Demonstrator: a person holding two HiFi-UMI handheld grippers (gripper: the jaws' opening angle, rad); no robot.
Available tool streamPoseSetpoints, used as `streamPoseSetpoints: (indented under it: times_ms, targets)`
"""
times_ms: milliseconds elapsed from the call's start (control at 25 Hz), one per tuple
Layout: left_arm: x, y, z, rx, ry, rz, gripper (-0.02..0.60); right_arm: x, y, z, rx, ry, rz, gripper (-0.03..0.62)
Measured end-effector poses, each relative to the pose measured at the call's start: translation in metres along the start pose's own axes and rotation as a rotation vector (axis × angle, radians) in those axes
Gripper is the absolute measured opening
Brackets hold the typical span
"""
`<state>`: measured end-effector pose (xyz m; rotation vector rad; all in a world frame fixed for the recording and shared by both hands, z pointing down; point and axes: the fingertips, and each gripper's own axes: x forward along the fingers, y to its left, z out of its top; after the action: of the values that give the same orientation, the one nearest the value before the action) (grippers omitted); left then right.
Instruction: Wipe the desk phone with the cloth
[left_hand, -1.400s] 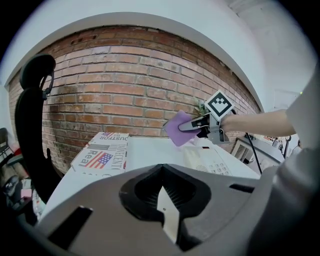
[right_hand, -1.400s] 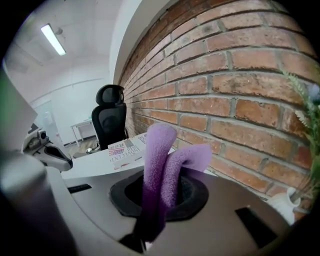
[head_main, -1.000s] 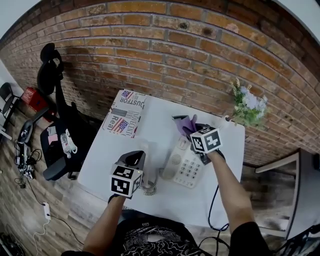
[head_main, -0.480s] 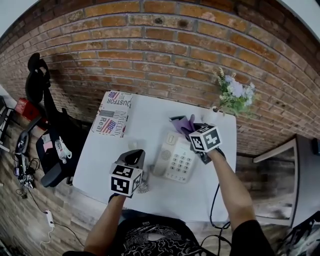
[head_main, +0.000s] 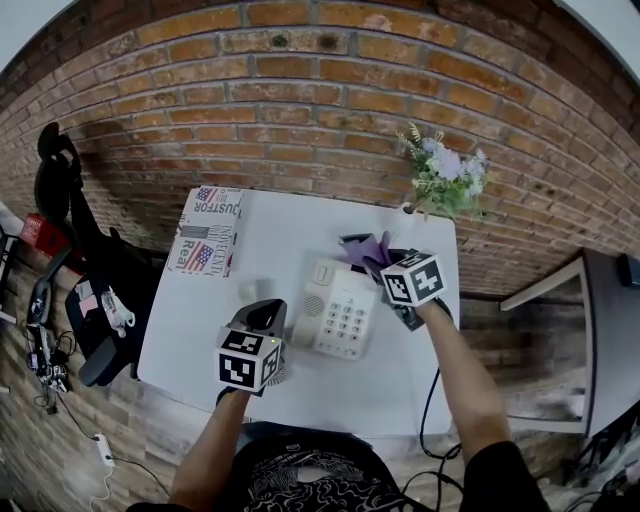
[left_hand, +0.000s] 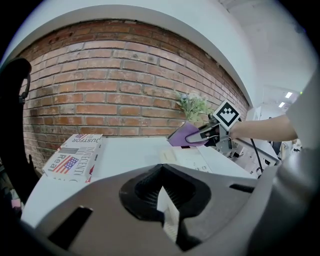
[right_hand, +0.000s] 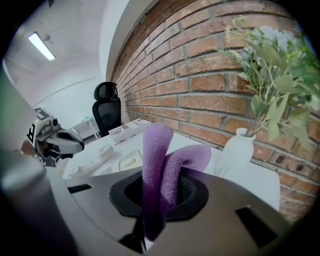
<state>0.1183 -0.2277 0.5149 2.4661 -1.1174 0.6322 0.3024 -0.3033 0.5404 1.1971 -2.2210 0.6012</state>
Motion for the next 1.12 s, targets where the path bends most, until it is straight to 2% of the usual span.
streamPoseSetpoints:
  times_ms: [320,600,1120]
  targets:
    - [0.005,-0.016,0.003,0.016,0.002,-0.037,0.006,-0.02,-0.015,-0.015,0.039,-0.003,-0.062,0.048]
    - [0.004,-0.021,0.012,0.042,-0.011,-0.071,0.006,-0.047,-0.018,-0.012,0.074,-0.067,-0.165,0.048]
    - [-0.018,-0.023,0.04,0.106,-0.07,-0.156,0.006,-0.117,0.035,0.009,0.134,-0.248,-0.326,0.048]
